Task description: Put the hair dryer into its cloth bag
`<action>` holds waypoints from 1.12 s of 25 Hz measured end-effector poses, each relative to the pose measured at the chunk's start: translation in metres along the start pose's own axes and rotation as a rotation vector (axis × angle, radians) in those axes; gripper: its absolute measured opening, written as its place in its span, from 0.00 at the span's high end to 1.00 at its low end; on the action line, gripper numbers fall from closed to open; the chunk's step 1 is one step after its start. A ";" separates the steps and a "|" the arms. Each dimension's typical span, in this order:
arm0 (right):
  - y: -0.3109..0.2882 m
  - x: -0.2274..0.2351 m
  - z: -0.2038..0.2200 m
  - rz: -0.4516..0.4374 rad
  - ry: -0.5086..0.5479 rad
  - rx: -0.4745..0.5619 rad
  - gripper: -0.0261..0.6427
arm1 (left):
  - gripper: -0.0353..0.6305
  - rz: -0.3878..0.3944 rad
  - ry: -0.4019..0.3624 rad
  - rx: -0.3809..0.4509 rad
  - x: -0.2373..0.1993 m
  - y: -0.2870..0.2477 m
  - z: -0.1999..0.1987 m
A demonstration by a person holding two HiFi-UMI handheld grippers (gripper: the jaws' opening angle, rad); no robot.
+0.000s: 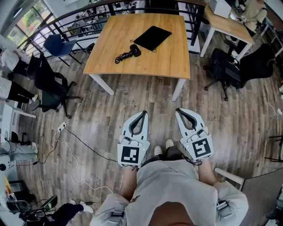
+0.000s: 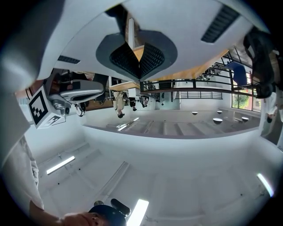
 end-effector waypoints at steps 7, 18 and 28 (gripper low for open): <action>-0.031 0.024 0.000 -0.023 -0.002 -0.003 0.93 | 0.92 -0.022 0.018 -0.025 -0.014 -0.029 0.000; -0.074 0.081 -0.002 -0.082 -0.007 0.008 0.93 | 0.92 -0.086 0.022 -0.052 -0.026 -0.085 -0.016; -0.102 0.120 -0.002 -0.143 -0.002 0.026 0.93 | 0.92 -0.161 0.018 -0.057 -0.028 -0.116 -0.027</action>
Point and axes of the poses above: the fingertips, and each gripper's own axes: y backward along the fingers, x to its right, z out of its underside, the point moved 8 cm from there along y, backward along the fingers, and after that the axes turned 9 degrees about -x, right-handed, at the moved point
